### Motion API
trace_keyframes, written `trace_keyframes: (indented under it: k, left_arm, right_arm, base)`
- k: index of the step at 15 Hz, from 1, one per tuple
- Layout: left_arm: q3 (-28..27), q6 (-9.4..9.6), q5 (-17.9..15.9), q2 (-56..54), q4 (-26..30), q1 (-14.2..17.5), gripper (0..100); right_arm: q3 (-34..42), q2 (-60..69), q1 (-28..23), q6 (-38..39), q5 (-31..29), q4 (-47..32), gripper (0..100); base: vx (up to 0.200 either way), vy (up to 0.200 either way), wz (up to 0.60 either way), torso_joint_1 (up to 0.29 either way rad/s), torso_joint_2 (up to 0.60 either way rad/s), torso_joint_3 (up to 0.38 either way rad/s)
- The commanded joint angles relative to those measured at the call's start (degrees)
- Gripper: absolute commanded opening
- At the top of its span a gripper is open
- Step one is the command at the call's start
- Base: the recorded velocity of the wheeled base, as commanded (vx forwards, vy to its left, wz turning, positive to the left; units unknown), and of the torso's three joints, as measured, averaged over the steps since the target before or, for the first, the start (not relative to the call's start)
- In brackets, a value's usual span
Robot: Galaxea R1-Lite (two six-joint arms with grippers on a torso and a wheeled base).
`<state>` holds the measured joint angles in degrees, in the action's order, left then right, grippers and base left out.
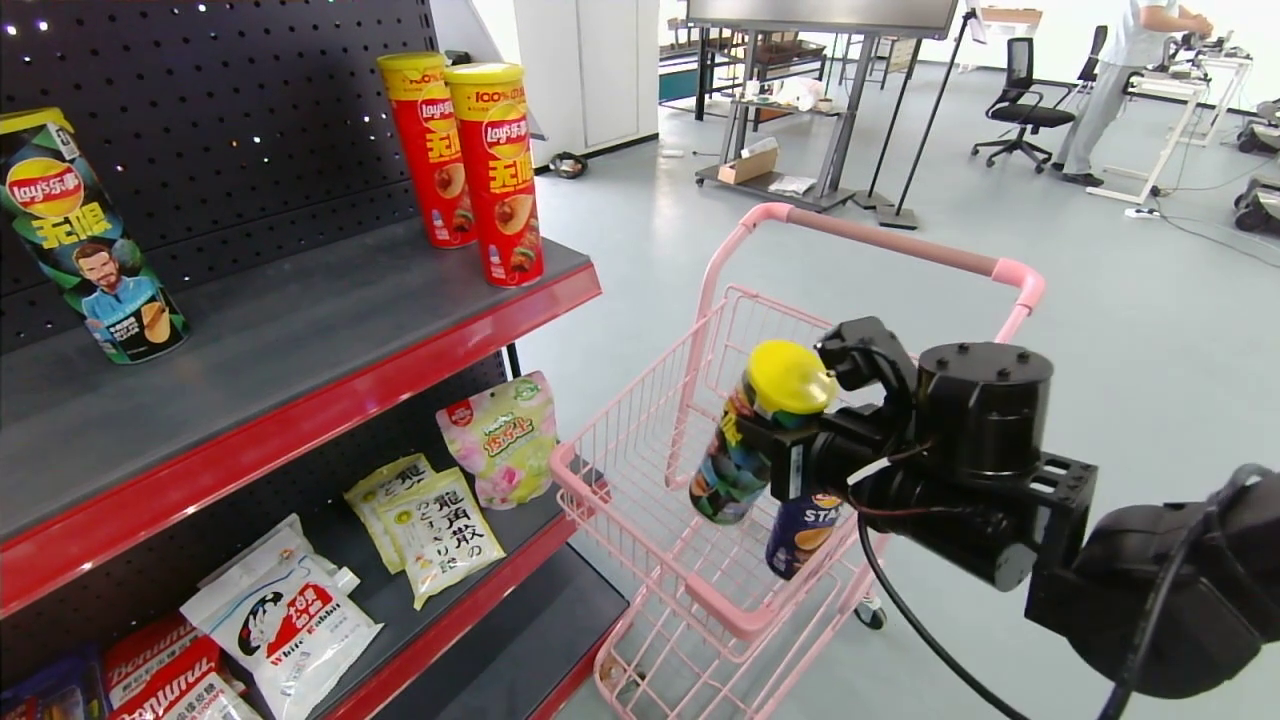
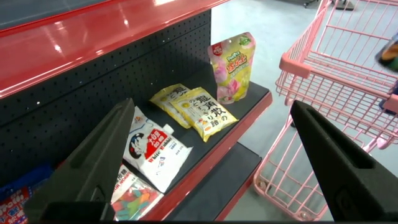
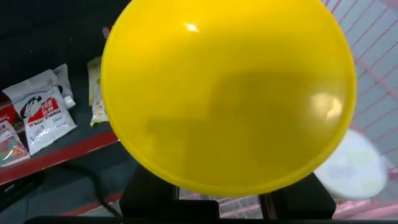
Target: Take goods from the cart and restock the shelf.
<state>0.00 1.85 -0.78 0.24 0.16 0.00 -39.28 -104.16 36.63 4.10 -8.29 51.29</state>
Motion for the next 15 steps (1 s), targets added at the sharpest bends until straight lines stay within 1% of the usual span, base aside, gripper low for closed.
trace_keyframes:
  k: [1, 2, 3, 6, 7, 10, 12, 13, 15]
  left_arm:
    - [0.0, -0.01, 0.0, 0.0, 0.0, 0.0, 100]
    - [0.0, -0.01, 0.0, 0.0, 0.0, 0.0, 100]
    - [0.0, -0.01, -0.1, 0.0, 0.0, 0.0, 100]
    - [0.0, -0.01, -0.1, 0.0, 0.0, 0.0, 100]
    - [0.0, -0.01, -0.1, 0.0, 0.0, 0.0, 100]
    - [0.0, -0.01, -0.1, 0.0, 0.0, 0.0, 100]
    - [0.0, -0.01, 0.0, 0.0, 0.0, 0.0, 100]
    - [0.0, -0.01, -0.1, 0.0, 0.0, 0.0, 100]
    - [0.0, -0.01, -0.2, 0.0, 0.0, 0.0, 100]
  right_arm:
    - [-1.4, 6.2, -0.1, -2.7, -0.1, 0.0, 0]
    - [-1.9, 8.3, -0.2, -3.6, -0.5, -0.7, 0]
    - [-2.6, 11.1, -0.4, -3.9, -1.2, -3.6, 0]
    - [-3.2, 21.1, -1.9, -3.9, -1.9, -15.3, 0]
    - [-3.1, 21.4, -1.9, -3.9, -1.9, -15.4, 0]
    - [3.8, 35.7, -2.7, -7.0, -5.9, -23.7, 0]
    - [6.7, 42.5, -2.7, -8.1, -6.2, -28.7, 0]
    - [8.2, 48.3, -2.9, -8.1, -6.9, -33.8, 0]
    - [8.4, 52.7, -3.8, -8.1, -7.7, -38.5, 0]
  base:
    - [0.0, 0.0, 0.0, 0.0, 0.0, 0.0]
    - [0.0, 0.0, 0.0, 0.0, 0.0, 0.0]
    - [0.0, 0.0, 0.0, 0.0, 0.0, 0.0]
    - [0.0, 0.0, 0.0, 0.0, 0.0, 0.0]
    - [0.0, 0.0, 0.0, 0.0, 0.0, 0.0]
    - [0.0, 0.0, 0.0, 0.0, 0.0, 0.0]
    - [0.0, 0.0, 0.0, 0.0, 0.0, 0.0]
    - [0.0, 0.0, 0.0, 0.0, 0.0, 0.0]
    - [0.0, 0.0, 0.0, 0.0, 0.0, 0.0]
